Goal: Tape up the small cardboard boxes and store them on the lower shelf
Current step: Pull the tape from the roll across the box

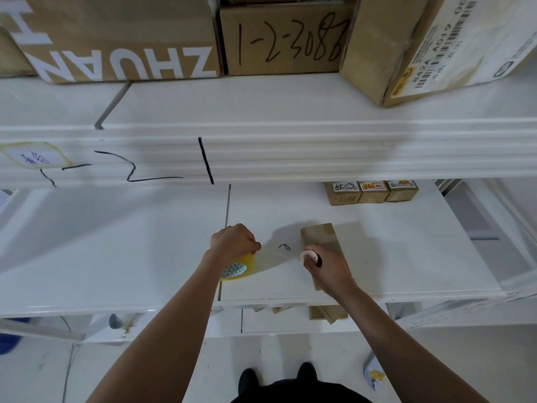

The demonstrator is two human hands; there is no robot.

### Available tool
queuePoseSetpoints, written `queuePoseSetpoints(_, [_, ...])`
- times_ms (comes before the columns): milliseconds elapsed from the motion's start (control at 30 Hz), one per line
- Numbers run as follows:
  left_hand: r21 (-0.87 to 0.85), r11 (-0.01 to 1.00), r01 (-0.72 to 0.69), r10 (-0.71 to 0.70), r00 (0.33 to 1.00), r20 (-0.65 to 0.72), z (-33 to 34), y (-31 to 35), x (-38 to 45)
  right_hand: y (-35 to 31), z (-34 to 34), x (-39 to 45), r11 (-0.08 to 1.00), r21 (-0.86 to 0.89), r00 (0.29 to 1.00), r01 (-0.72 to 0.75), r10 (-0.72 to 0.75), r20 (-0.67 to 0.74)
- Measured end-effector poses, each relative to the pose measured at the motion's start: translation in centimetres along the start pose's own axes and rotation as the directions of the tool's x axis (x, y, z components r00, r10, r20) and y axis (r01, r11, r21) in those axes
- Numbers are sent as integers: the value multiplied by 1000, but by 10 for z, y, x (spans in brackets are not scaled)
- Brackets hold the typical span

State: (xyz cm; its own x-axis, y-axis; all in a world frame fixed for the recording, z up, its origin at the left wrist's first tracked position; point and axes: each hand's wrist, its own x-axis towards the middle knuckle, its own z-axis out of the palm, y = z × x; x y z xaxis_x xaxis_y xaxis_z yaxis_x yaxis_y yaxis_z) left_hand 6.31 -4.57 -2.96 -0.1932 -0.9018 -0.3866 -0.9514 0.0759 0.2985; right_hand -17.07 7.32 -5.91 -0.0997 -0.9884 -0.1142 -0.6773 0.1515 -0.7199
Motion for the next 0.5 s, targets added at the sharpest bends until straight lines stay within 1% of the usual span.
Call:
queuePoseSetpoints(100, [2, 1000, -3, 3, 1000, 3, 0, -1, 1, 1, -1, 0, 1000, 4, 1000, -5, 5, -1])
queuePoseSetpoints(267, [13, 1000, -23, 23, 1000, 14, 0, -3, 1, -2, -2, 5, 996, 57, 993, -71, 76, -85])
queuePoseSetpoints(367, [23, 999, -26, 25, 1000, 5, 1, -2, 1, -4, -5, 5, 974, 180, 982, -135, 155, -103])
queuePoseSetpoints(433, [33, 999, -32, 32, 1000, 2, 1, -1, 1, -4, -8, 5, 957, 257, 981, -137, 168, -100])
queuePoseSetpoints(500, [40, 999, -35, 35, 999, 1, 1, -1, 1, -3, -11, 5, 948, 288, 982, -133, 165, -90])
